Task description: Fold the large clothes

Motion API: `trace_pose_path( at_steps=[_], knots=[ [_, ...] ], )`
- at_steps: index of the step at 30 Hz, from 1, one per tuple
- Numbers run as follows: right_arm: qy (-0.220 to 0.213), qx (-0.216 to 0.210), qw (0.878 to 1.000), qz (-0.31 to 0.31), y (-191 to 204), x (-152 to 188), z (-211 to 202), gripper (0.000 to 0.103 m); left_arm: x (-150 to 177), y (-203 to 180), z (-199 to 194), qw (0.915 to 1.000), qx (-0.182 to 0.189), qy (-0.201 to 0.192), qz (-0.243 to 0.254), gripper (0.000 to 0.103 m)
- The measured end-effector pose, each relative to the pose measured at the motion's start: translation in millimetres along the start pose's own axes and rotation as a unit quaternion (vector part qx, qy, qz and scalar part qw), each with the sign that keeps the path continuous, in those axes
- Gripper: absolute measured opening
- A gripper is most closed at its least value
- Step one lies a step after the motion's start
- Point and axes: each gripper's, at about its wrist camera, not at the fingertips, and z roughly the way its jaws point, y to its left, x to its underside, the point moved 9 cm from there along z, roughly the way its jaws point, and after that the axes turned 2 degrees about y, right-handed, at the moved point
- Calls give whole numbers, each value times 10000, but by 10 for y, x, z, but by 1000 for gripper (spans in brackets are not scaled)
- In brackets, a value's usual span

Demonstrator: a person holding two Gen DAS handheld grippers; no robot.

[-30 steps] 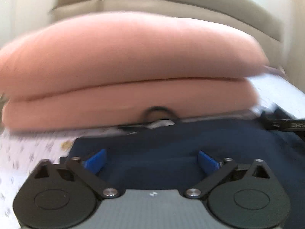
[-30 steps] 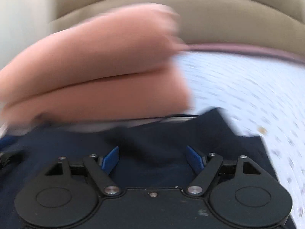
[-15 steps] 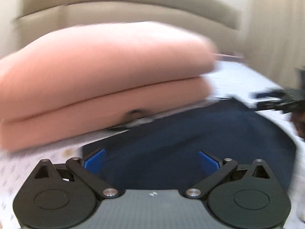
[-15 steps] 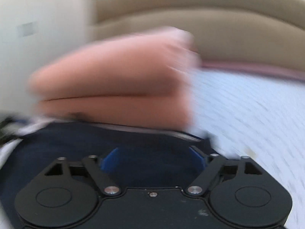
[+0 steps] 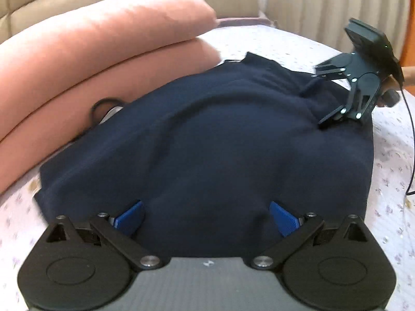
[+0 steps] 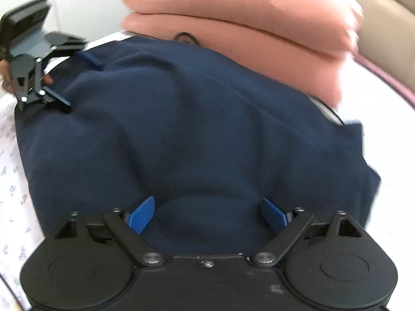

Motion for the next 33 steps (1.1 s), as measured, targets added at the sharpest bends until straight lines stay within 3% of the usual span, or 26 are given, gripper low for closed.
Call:
trace_pose_path(
  at_steps=[2, 4, 7, 9, 12, 14, 16, 19, 21, 23, 25, 27, 28, 30, 33],
  knots=[
    [168, 58, 9994, 303, -64, -9, -119, 102, -48, 11, -90, 9997, -184, 137, -1, 103],
    [30, 247, 9995, 191, 55, -60, -328, 100, -193, -89, -233, 9998, -219, 18, 41, 101],
    [-740, -401, 9962, -203, 518, -350, -663, 102, -464, -433, -376, 9981, 229, -410, 397, 103],
    [-736, -508, 9947, -516, 786, -446, -622, 102, -515, -634, -222, 9961, 210, -226, 826, 103],
    [-146, -462, 9919, -1173, 1051, -323, -258, 103, -320, -731, 163, 9913, -73, 505, 1211, 103],
    [290, -411, 9914, -1204, 1028, -120, -51, 103, -213, -664, 157, 9950, 53, 412, 903, 103],
    [166, -482, 9940, -969, 912, 19, -80, 103, -83, -588, 81, 9966, 46, 437, 700, 103],
    [151, -98, 9912, -1309, 821, 258, -178, 103, 336, -481, 6, 9924, -254, 757, 938, 103],
    [286, -7, 9935, -1104, 687, 368, -214, 103, 511, -312, -162, 9972, -128, 663, 314, 103],
    [431, 14, 9969, -659, 504, 492, -253, 103, 637, -210, -326, 9979, -239, 595, 108, 103],
    [567, 80, 9976, -390, 323, 603, -300, 103, 771, -143, -448, 9959, -503, 747, -41, 103],
    [751, 158, 9969, -200, 191, 691, -374, 103, 853, -17, -465, 9914, -537, 998, -653, 103],
    [878, 229, 9958, -147, 134, 711, -406, 103, 905, 73, -483, 9865, -436, 1079, -1152, 103],
    [1036, 391, 9938, -50, 47, 698, -459, 102, 935, 241, -530, 9737, -171, 856, -2106, 103],
    [764, 525, 9957, 28, -5, 498, -678, 103, 803, 511, -492, 9435, 66, 297, -3299, 103]
  ],
)
